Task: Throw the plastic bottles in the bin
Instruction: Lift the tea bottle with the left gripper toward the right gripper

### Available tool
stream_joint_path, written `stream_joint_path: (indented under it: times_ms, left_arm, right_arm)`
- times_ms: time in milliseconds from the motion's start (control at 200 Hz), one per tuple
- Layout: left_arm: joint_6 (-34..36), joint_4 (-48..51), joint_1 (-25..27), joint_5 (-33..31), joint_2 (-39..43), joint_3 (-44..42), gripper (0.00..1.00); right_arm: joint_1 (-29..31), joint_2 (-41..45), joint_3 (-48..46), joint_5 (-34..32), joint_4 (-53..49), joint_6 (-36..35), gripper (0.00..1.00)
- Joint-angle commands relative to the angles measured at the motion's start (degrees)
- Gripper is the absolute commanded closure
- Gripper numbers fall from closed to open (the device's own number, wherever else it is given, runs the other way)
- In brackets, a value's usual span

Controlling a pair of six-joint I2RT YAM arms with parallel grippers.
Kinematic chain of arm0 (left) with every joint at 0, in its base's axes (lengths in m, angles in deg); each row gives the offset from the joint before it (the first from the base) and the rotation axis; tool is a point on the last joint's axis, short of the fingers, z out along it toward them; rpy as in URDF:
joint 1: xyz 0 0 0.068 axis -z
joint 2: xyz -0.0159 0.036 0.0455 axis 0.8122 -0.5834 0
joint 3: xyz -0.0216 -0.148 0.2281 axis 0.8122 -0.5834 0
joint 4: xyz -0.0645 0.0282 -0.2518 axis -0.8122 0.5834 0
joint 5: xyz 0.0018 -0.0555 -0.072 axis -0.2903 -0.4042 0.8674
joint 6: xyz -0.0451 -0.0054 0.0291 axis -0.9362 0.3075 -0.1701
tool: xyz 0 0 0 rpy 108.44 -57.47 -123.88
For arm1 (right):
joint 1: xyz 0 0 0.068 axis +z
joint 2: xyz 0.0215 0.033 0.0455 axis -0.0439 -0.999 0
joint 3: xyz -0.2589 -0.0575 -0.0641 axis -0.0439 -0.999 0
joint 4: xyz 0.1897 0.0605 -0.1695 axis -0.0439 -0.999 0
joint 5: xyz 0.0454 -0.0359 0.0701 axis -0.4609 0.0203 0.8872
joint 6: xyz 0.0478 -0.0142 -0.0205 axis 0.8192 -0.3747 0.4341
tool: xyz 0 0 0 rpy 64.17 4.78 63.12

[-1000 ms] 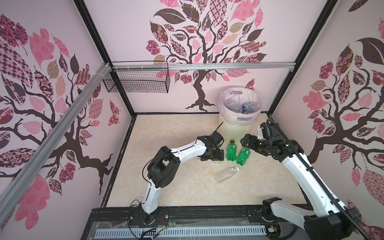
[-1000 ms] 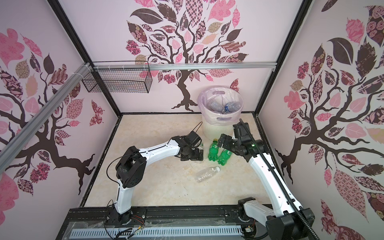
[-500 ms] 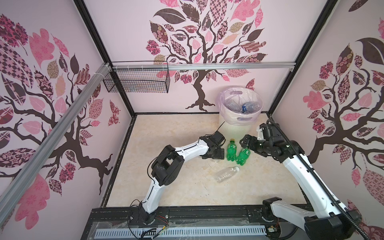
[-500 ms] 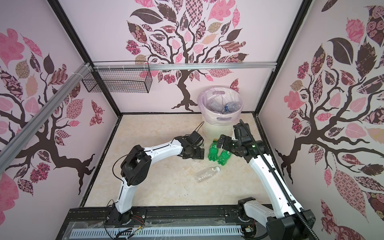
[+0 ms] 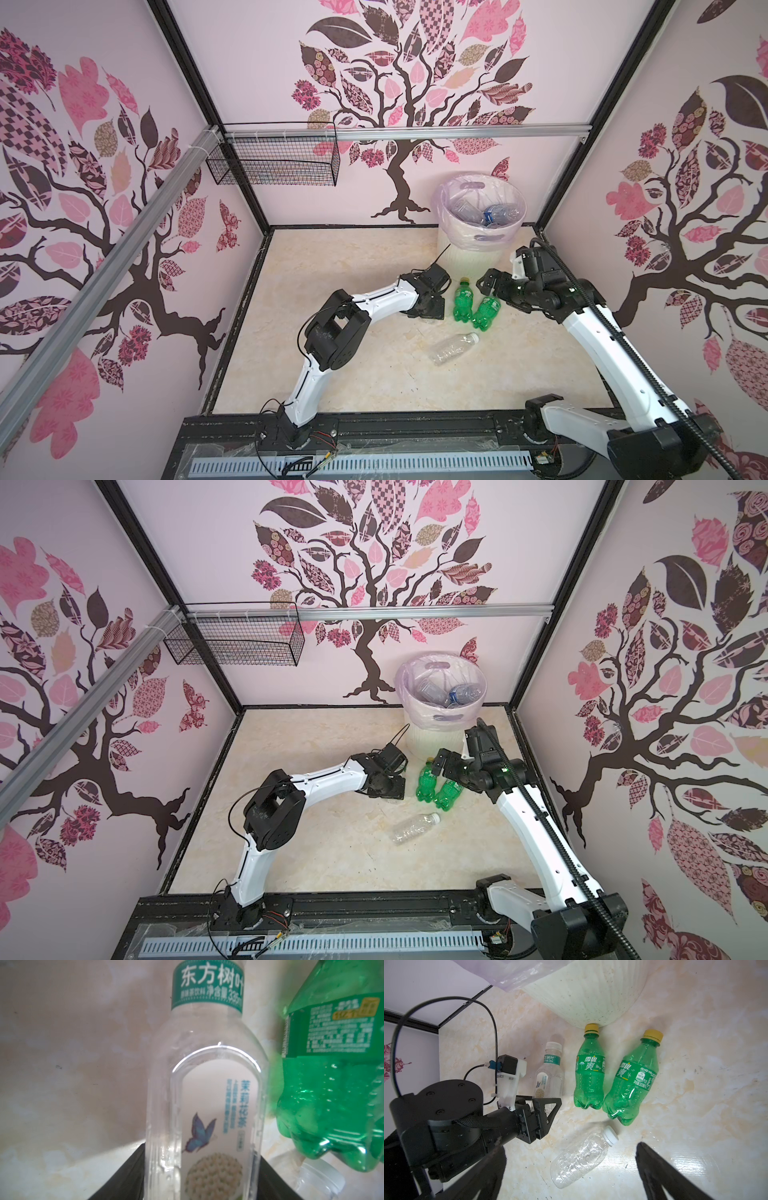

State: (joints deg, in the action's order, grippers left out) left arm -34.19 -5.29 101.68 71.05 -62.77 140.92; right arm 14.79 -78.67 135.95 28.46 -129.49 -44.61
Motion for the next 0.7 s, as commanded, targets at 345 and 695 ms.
stream_joint_path:
  times_ms: [345,695]
  left_arm:
    - [2.2,-6.0,-4.8,6.8,15.0,-13.4,0.41]
    - [-1.3,-12.5,-6.4,17.7,24.5,-18.8,0.43]
  right_arm:
    - [-0.1,-3.0,1.5,2.8,0.5,1.8,0.00]
    - [4.6,-7.0,2.4,7.1,6.7,6.2,0.01]
